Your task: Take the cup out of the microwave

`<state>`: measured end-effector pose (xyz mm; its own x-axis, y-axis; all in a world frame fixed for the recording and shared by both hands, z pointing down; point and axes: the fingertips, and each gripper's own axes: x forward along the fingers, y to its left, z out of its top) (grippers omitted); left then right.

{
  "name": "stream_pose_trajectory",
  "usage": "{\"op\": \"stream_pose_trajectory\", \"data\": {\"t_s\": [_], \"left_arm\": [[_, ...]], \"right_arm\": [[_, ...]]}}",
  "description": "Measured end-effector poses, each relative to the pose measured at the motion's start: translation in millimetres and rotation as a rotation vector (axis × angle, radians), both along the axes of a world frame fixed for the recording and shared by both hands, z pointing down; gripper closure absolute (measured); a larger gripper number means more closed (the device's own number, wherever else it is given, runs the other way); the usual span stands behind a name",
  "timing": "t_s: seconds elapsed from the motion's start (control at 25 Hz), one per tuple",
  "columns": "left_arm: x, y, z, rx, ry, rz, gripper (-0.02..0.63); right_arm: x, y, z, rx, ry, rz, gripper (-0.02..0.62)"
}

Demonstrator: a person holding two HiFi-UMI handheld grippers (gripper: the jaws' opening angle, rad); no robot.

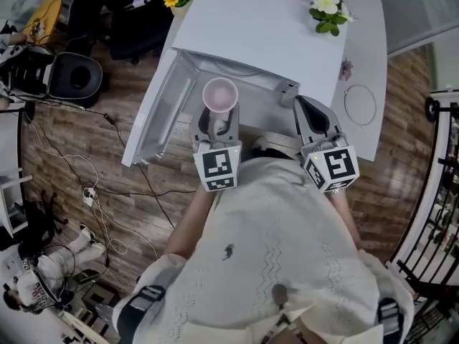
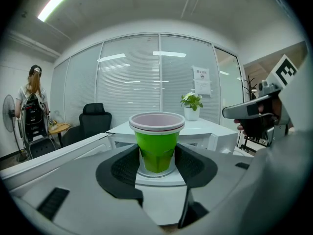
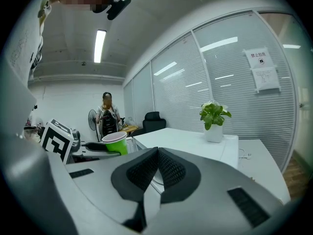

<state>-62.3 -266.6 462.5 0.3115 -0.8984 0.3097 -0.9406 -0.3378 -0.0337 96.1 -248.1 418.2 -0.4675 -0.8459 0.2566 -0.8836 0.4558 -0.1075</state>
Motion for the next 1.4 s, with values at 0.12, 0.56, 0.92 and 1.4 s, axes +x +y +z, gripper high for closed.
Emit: {"op": "stream_pose_trajectory", "data": {"t_s": [0.12,0.56,0.92,1.4], "left_arm": [[1.7,-0.8,-12.8,0.014,0.012,0.011,0.359],[5.1,-10.4,-60.2,0.079,0.014,0.037,0.359],[5.2,-13.3,-76.8,0.095,0.008,0.044,0.359],[6.0,-9.8,-78.2,0.094,0.002,0.044,0.359]], "right_arm": [[4.4,-1.5,-13.2,0.015,-0.038,0.01,0.586],[16.5,-5.1,-63.7,0.119,-0.021,-0.006,0.586],[31.4,-10.5,-96.6,0.165,-0.068,-0.005,0.587],[33.5,-11.4,-107.2,0.172,-0.066,-0.02,0.588]]}}
